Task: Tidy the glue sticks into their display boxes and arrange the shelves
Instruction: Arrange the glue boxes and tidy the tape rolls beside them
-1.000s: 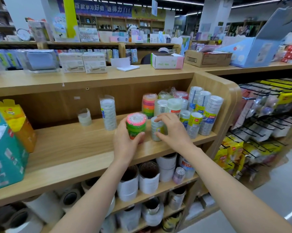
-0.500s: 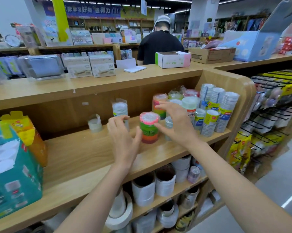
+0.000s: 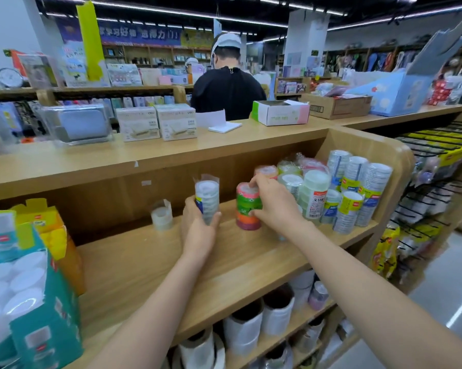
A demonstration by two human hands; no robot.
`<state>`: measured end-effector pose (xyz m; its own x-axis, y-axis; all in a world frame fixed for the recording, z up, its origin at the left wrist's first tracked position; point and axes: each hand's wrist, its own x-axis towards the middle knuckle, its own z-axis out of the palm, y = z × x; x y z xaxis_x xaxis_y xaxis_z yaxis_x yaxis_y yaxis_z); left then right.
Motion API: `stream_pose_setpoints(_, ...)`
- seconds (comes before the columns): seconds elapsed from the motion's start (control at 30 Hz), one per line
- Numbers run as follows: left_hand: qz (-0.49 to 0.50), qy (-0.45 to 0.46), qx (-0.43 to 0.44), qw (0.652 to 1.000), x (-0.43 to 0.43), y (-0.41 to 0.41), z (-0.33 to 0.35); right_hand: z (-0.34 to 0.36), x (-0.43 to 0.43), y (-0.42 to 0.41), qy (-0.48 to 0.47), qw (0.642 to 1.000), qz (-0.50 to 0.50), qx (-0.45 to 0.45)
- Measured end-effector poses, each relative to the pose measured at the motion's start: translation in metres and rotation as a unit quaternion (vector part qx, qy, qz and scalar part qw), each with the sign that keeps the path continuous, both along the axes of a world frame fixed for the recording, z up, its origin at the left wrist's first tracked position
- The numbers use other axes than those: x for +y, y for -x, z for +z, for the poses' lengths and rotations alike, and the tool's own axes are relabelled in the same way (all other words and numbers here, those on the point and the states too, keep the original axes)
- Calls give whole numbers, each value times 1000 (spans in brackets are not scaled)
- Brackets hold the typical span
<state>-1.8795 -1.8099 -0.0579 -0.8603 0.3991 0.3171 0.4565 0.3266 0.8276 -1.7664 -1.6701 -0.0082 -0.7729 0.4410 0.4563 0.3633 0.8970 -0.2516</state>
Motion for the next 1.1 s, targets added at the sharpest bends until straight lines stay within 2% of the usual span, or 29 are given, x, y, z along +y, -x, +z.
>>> stream_pose_setpoints(0.3,-15,43,-17,999,14,12,11,4,14,32,-75,994,-67,-52)
stream_pose_setpoints(0.5,-40,35,-15,998,19,15,11,16,29,20,34,999,-8,-28)
stream_pose_setpoints(0.8,-59,20,-11,998,21,14,11,14,27,30,-14,998,-60,-19)
stream_pose_setpoints(0.97,-66,20,-4,998,19,11,10,14,22,34,-10,997,-76,-11)
stream_pose_setpoints(1.1,-73,14,-3,997,18,7,9,13,19,28,29,998,-64,7)
